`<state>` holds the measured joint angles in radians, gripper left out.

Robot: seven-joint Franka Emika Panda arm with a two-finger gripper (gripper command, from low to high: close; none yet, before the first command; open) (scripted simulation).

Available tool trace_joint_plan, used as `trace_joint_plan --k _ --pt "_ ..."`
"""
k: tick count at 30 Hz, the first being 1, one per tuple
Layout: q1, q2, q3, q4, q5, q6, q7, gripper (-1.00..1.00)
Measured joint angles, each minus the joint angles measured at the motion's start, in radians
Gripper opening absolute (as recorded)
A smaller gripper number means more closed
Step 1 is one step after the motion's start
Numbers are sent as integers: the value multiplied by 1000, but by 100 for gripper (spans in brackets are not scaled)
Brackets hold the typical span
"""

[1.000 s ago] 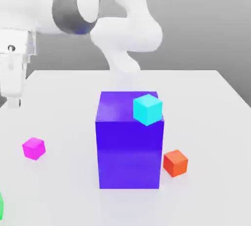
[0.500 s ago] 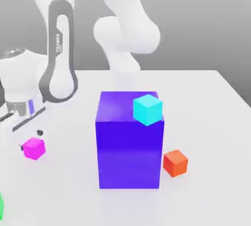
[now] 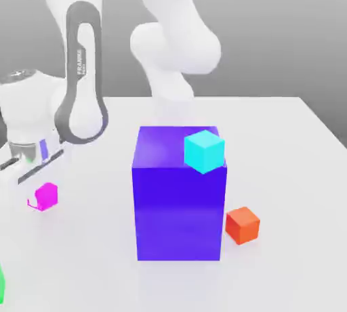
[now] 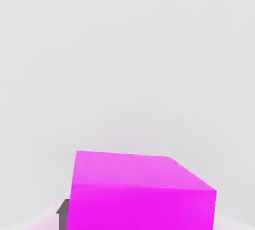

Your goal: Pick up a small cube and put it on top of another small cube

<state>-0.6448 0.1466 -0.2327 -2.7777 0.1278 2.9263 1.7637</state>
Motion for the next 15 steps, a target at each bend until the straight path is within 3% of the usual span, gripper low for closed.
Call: trace_joint_plan --k 4,15 --pt "15 -69 -19 8 -77 -79 49 -100" --pt "75 85 88 390 -106 -308 -70 -100"
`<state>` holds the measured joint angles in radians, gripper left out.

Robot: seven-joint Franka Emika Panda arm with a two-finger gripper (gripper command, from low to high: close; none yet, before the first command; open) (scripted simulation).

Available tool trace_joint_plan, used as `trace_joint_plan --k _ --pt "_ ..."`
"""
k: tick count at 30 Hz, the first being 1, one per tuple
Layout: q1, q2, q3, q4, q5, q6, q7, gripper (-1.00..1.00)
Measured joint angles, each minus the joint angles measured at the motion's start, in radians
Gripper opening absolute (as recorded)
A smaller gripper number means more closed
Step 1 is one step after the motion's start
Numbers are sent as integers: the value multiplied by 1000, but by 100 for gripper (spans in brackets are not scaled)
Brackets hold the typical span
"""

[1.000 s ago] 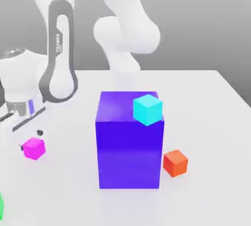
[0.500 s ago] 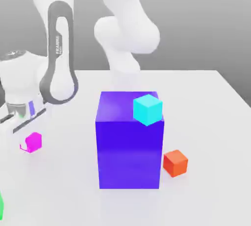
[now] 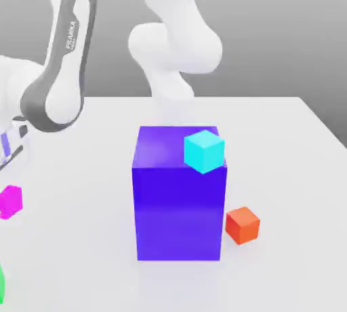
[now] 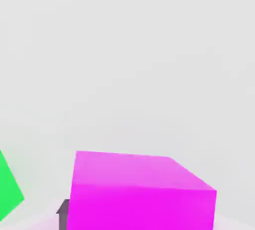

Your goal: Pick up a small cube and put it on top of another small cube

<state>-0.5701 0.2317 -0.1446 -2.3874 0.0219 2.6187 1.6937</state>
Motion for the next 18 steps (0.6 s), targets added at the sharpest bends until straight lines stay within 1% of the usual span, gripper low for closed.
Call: trace_joint_plan --k 5,7,9,10,16,18 --pt "18 77 57 182 15 -105 -77 -100" --pt "20 131 70 216 24 -84 -94 -100" --pt "20 198 74 228 35 -29 -105 -100" --pt "18 222 77 230 38 -8 -107 100" --pt "18 234 78 232 39 1 -108 100" --pt "20 197 74 230 34 -34 -104 100"
